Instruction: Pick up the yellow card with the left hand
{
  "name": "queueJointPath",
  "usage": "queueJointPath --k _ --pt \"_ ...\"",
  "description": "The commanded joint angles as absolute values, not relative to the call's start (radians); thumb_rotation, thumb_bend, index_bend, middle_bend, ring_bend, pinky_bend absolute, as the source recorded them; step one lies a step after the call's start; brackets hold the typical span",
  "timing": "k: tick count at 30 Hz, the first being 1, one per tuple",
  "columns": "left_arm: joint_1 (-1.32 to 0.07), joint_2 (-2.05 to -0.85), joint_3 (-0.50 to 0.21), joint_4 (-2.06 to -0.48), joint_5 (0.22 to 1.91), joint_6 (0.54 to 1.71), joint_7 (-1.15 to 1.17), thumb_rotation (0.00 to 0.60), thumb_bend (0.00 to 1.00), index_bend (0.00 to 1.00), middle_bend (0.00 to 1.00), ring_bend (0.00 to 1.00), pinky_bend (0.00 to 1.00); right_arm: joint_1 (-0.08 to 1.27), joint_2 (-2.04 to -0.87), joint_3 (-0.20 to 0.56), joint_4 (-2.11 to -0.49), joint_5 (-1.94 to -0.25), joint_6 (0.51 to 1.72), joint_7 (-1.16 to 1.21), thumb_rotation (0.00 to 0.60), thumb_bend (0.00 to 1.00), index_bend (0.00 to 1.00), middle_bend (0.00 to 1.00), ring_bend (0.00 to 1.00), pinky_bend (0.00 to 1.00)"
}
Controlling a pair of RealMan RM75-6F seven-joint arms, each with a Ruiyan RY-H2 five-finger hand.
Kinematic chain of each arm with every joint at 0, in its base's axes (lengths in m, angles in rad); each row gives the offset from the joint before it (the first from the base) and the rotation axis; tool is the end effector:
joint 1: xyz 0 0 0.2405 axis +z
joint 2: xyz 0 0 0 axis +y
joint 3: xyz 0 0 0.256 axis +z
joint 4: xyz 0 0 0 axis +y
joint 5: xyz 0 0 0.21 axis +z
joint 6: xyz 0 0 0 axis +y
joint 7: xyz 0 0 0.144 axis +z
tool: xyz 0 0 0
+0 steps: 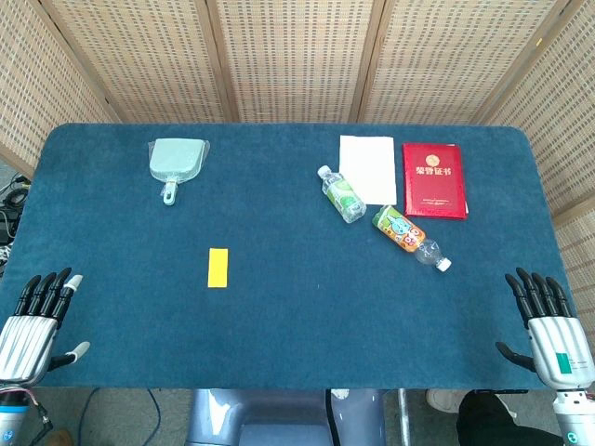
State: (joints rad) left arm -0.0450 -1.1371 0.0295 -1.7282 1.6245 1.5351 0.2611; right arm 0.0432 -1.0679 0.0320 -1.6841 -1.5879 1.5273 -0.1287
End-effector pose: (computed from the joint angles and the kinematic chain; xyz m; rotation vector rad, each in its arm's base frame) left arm -0.2788 0.1501 0.1352 -1.5219 -0.7921 -0.8374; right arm -0.2951 -0.1635 0.1670 1.4571 -0.7904 0.8572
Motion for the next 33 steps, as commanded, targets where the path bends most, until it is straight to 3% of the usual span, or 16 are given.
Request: queueJointPath --k 1,10,21,26,33 --pt "-0.045 -1.137 0.03 -1.728 1.624 1.533 0.261 0.6 0.0 0.0 0.0 0.0 0.0 0.045 -1.067 0.031 -1.683 -1.588 1.525 -0.126 0.6 0.0 0.0 0.0 0.0 0.0" --pt "-0.065 -1.155 0.024 -1.709 1.596 1.484 0.255 0.6 0.0 0.0 0.0 0.0 0.0 0.046 -1.067 0.027 -1.687 -1.584 1.515 -0.123 0.6 0.0 0.0 0.0 0.0 0.0" --pt "-0.293 -1.305 -0.088 -1.625 1.503 1.181 0.218 0.6 0.0 0.0 0.0 0.0 0.0 0.056 -1.065 0.038 -1.679 -1.545 1.485 -0.102 0.6 0.0 0.01 0.0 0.0 0.0" --pt "-0.408 -1.393 -0.151 -1.568 1.401 1.028 0.225 0.6 0.0 0.2 0.0 0.0 0.0 0.064 -1.07 0.043 -1.667 -1.519 1.462 -0.1 0.6 0.0 0.03 0.0 0.0 0.0" --pt "-0.5 -1.52 -0.19 -1.465 1.307 0.948 0.286 0.6 0.1 0.23 0.0 0.0 0.0 0.069 -1.075 0.048 -1.659 -1.496 1.445 -0.095 0.6 0.0 0.04 0.0 0.0 0.0"
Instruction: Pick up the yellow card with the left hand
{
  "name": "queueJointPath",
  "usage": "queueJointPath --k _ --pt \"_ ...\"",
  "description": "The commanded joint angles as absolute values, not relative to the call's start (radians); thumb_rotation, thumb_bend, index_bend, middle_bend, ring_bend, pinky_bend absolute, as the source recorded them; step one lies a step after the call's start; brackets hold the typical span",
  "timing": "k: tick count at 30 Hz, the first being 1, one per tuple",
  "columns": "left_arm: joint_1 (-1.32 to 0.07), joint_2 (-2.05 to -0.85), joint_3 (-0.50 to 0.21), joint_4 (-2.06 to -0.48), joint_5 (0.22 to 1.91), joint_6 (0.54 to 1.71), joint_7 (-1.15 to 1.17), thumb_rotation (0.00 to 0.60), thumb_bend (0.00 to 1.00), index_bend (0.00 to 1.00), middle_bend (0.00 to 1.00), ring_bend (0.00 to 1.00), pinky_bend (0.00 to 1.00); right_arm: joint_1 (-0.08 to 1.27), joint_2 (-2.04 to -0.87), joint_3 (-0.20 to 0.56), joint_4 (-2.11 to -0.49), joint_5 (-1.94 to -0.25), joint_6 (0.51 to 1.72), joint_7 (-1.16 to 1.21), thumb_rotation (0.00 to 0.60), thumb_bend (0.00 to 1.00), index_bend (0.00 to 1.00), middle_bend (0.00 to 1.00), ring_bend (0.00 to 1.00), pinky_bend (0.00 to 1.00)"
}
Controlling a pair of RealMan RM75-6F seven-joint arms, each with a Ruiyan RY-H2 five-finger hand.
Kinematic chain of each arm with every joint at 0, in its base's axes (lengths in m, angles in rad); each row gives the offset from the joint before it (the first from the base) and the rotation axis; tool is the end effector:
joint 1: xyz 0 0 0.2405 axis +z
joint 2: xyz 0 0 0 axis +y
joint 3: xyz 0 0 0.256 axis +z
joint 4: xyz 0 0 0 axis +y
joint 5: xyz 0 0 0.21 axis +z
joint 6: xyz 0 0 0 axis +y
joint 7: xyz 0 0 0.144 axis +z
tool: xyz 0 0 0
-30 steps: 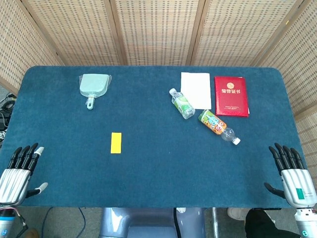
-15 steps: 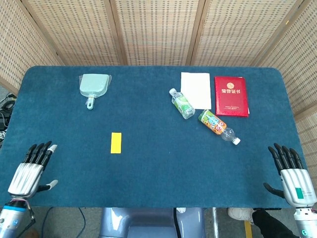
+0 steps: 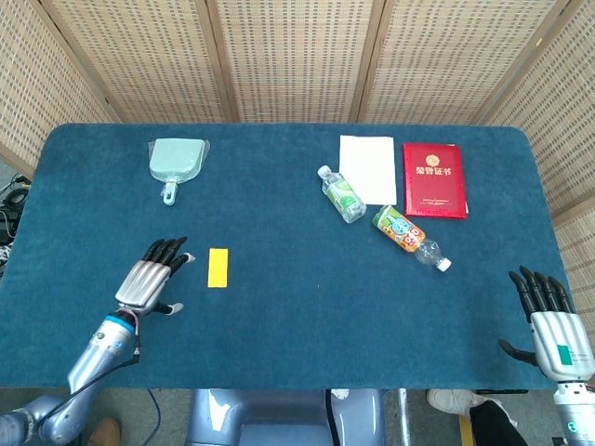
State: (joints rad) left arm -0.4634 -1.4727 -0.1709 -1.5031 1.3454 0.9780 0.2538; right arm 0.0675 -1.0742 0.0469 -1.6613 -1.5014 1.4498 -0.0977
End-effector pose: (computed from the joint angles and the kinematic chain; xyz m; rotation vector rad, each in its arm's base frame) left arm -0.2191 0.2925 0.0074 -1.8094 -0.9964 -0.8766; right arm -0.3096 -0.1744 0.1636 1.4312 -0.8697 0.8037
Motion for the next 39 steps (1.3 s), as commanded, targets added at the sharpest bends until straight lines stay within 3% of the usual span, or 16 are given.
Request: queueJointPath --k 1,5,19,39 --pt "-0.507 -1.531 -0.192 -1.456 1.297 0.942 0.294 0.6 0.11 0.24 0.0 0.0 0.0 0.07 -1.075 0.049 -1.658 -1.494 1.443 -0.093 0.6 0.0 0.04 0.0 0.0 0.0" --pt "-0.533 -1.574 -0.199 -1.426 1.267 0.927 0.314 0.6 0.13 0.28 0.0 0.0 0.0 0.072 -1.075 0.049 -1.656 -1.488 1.436 -0.087 0.6 0.0 0.04 0.0 0.0 0.0" --pt "-0.588 -1.661 -0.203 -1.354 1.198 0.934 0.381 0.6 0.23 0.29 0.0 0.0 0.0 0.077 -1.064 0.049 -1.655 -1.479 1.42 -0.054 0.6 0.0 0.04 0.0 0.0 0.0" --pt "-0.618 -1.735 -0.187 -1.242 1.195 0.942 0.295 0.6 0.22 0.29 0.0 0.0 0.0 0.081 -1.064 0.049 -1.647 -1.475 1.416 -0.038 0.6 0.0 0.04 0.0 0.0 0.0"
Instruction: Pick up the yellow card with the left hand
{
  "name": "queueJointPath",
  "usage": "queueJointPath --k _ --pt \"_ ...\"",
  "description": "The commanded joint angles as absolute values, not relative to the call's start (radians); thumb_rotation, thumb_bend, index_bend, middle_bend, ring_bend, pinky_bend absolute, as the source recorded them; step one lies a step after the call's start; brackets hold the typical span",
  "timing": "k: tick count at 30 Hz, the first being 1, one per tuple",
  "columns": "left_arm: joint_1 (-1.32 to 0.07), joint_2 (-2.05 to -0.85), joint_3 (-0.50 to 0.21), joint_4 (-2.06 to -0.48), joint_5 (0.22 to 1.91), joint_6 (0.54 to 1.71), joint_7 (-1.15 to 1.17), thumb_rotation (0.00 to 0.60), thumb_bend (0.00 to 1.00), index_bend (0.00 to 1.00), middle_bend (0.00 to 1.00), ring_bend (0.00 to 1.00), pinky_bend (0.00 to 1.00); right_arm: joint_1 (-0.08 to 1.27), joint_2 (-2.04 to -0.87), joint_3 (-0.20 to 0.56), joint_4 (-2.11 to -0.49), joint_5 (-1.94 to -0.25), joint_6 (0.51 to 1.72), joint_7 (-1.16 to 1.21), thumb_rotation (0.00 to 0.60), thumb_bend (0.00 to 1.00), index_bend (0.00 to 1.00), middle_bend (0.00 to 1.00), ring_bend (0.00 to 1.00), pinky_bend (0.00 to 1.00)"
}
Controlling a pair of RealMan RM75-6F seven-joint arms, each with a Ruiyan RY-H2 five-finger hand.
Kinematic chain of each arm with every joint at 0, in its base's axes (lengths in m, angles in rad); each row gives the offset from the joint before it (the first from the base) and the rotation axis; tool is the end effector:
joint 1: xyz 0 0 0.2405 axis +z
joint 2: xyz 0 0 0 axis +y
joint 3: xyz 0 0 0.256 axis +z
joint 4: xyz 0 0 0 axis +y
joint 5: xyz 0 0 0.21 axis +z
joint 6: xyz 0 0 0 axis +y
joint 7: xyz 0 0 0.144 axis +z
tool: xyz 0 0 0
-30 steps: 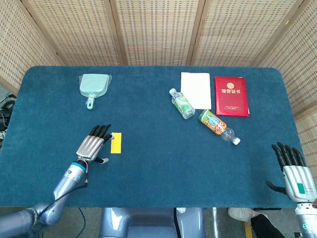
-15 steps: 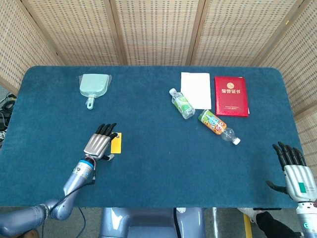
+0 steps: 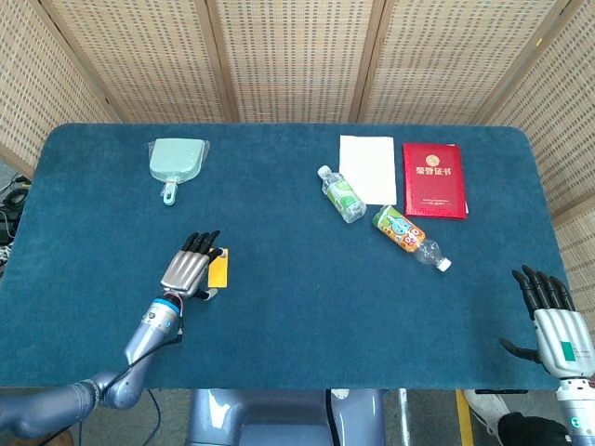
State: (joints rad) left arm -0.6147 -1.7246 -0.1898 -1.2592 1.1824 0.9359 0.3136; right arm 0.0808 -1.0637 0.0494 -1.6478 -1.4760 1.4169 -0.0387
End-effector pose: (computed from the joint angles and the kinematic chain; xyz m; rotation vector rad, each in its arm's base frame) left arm -0.1932 0.3272 -0.0588 -1.8028 -1.0285 -0.8456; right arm -0.3158 -0.1790 0.1659 1.4183 -0.9219 0.8090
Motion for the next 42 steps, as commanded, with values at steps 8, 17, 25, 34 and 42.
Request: queueJointPath --k 8,17,25,34,42 --pt "-0.633 -1.767 -0.18 -1.179 1.205 0.925 0.242 0.6 0.22 0.29 0.0 0.0 0.0 0.083 -1.063 0.049 -1.645 -1.473 1.414 -0.034 0.6 0.0 0.04 0.0 0.0 0.0" --pt "-0.646 -1.787 -0.184 -1.136 1.198 0.917 0.221 0.6 0.22 0.29 0.0 0.0 0.0 0.084 -1.063 0.049 -1.643 -1.471 1.411 -0.031 0.6 0.0 0.04 0.0 0.0 0.0" --pt "-0.671 -1.799 -0.207 -1.102 1.189 0.921 0.23 0.6 0.23 0.3 0.0 0.0 0.0 0.086 -1.064 0.047 -1.642 -1.471 1.407 -0.028 0.6 0.0 0.04 0.0 0.0 0.0" --pt "-0.689 -1.769 -0.263 -1.123 1.239 1.01 0.155 0.6 0.23 0.3 0.0 0.0 0.0 0.085 -1.06 0.048 -1.644 -1.472 1.411 -0.022 0.6 0.0 0.04 0.0 0.0 0.0" --pt "-0.649 -1.629 -0.22 -1.306 1.229 0.982 0.168 0.6 0.23 0.3 0.0 0.0 0.0 0.083 -1.058 0.044 -1.649 -1.482 1.417 -0.021 0.6 0.0 0.04 0.0 0.0 0.0"
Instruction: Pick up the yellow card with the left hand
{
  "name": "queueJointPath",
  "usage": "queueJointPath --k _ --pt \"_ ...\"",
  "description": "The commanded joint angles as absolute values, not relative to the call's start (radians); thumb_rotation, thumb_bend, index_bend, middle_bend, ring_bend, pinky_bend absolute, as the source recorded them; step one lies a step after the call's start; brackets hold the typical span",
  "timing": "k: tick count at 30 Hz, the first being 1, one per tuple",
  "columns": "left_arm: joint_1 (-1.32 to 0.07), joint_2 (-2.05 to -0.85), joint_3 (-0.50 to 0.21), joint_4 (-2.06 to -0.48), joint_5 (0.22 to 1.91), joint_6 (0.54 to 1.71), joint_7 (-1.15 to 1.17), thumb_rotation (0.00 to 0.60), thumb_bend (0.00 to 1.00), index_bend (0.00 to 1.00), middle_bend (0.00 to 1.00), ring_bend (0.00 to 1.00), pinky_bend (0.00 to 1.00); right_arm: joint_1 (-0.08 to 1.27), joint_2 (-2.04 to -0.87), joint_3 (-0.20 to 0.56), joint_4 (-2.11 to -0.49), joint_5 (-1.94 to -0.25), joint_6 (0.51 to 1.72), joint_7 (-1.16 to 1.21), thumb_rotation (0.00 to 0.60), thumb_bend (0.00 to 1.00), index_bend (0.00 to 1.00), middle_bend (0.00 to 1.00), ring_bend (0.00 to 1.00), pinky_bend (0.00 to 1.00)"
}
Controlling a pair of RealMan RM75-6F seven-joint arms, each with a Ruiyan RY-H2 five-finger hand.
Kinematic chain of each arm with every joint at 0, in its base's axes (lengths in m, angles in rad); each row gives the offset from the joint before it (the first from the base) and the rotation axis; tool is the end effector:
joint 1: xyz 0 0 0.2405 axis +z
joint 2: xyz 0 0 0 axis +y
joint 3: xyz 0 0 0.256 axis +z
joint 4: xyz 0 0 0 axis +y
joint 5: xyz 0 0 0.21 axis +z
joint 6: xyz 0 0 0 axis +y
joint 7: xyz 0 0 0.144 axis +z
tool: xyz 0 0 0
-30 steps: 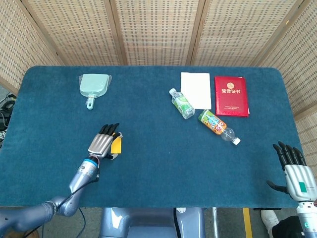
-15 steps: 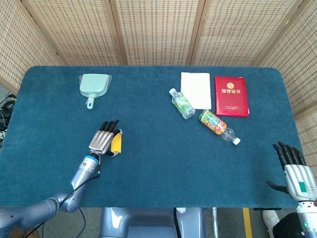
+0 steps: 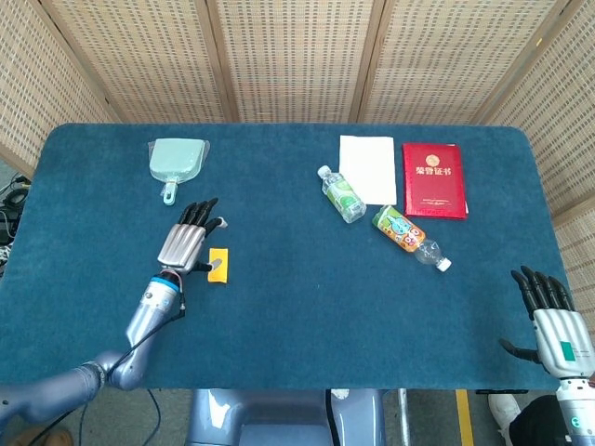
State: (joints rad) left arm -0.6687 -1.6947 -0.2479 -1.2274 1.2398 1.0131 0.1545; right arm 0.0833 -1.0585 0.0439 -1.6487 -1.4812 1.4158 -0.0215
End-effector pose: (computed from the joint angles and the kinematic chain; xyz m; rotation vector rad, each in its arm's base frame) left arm -0.1737 0.3601 -0.0259 -1.6893 -0.9940 -1.0508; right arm -0.3155 -0.1786 0.1663 1.4225 -0.9327 0.8182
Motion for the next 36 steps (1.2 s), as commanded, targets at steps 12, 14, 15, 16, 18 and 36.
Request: queueJointPath --k 12,14,15,16,18,36 --pt "-0.634 -1.577 -0.141 -1.387 1.193 0.922 0.236 0.6 0.23 0.4 0.0 0.0 0.0 0.086 -1.062 0.043 -1.649 -1.474 1.407 -0.027 0.6 0.0 0.04 0.0 0.0 0.0" --pt "-0.636 -1.589 -0.142 -1.379 1.184 0.919 0.238 0.6 0.23 0.41 0.0 0.0 0.0 0.086 -1.062 0.043 -1.649 -1.473 1.406 -0.026 0.6 0.0 0.04 0.0 0.0 0.0" --pt "-0.638 -1.598 -0.144 -1.371 1.178 0.917 0.239 0.6 0.23 0.41 0.0 0.0 0.0 0.086 -1.062 0.043 -1.648 -1.473 1.406 -0.026 0.6 0.0 0.04 0.0 0.0 0.0" --pt "-0.641 -1.604 -0.145 -1.366 1.174 0.917 0.241 0.6 0.23 0.42 0.0 0.0 0.0 0.087 -1.062 0.043 -1.648 -1.474 1.406 -0.026 0.6 0.0 0.04 0.0 0.0 0.0" --pt "-0.647 -1.621 -0.151 -1.352 1.166 0.918 0.248 0.6 0.24 0.44 0.0 0.0 0.0 0.087 -1.062 0.043 -1.648 -1.473 1.405 -0.024 0.6 0.0 0.04 0.0 0.0 0.0" --pt "-0.671 -1.684 -0.166 -1.292 1.1 0.903 0.277 0.6 0.35 0.45 0.0 0.0 0.0 0.088 -1.056 0.041 -1.648 -1.473 1.4 -0.004 0.6 0.0 0.04 0.0 0.0 0.0"
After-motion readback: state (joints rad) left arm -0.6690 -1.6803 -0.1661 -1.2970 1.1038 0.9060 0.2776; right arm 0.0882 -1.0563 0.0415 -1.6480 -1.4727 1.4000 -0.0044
